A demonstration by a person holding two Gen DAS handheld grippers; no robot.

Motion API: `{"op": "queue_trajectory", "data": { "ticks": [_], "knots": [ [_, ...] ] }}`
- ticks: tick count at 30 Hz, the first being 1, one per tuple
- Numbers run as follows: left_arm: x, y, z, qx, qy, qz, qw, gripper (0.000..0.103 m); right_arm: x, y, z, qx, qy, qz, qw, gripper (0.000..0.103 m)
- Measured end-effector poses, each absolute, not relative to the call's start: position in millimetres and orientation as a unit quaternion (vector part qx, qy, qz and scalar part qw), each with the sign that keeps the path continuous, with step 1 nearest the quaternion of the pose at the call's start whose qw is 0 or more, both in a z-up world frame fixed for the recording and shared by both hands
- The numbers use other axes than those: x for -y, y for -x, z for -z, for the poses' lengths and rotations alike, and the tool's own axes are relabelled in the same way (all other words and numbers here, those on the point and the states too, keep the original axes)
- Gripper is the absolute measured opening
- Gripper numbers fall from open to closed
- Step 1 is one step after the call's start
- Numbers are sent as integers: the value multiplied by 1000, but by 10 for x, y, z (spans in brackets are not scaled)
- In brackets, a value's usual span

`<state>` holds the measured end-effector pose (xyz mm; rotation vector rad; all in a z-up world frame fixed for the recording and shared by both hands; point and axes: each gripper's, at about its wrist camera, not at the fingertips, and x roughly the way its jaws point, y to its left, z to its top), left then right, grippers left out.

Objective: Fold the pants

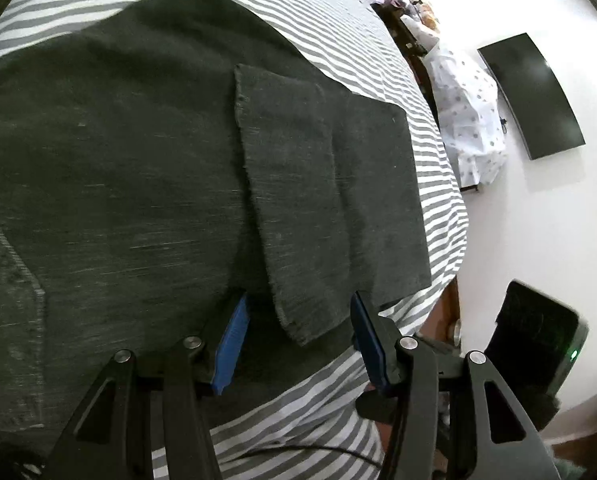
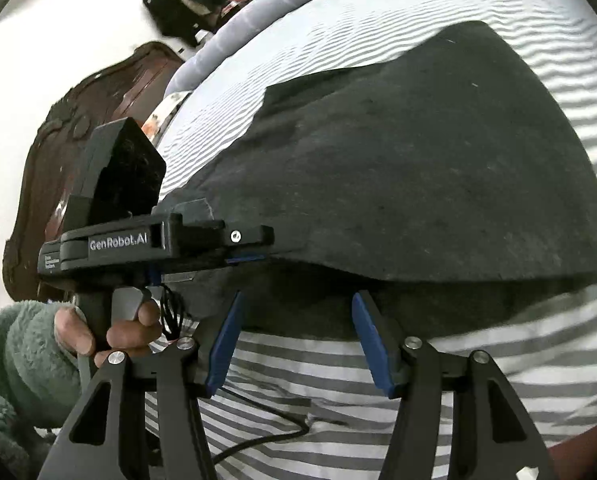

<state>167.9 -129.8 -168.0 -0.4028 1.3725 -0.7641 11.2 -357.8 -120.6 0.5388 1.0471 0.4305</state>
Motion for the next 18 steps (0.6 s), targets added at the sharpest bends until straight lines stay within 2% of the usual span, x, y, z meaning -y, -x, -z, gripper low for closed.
{"op": "queue_trajectory", "data": {
  "ticks": [2, 5, 6, 8, 18],
  "knots": [
    [1383, -1700, 1670, -616, 190, 349, 680, 50, 3626, -89, 1239, -487, -263, -195, 810, 55],
    [1511, -1711, 1630, -614, 188, 359, 677, 21, 3700, -71, 1297, -483, -277, -189, 809, 55],
    [1531, -1713, 1621, -614, 186, 359, 678, 14, 3712, -62, 1303, -481, -282, -187, 809, 55],
    [1537, -1724, 1578, -608, 192, 357, 683, 6, 3761, -35, 1334, -476, -295, -180, 809, 57],
    [1491, -1681, 1378, -589, 201, 355, 698, 5, 4312, 19, 1450, -425, -390, -107, 810, 62]
  ]
}}
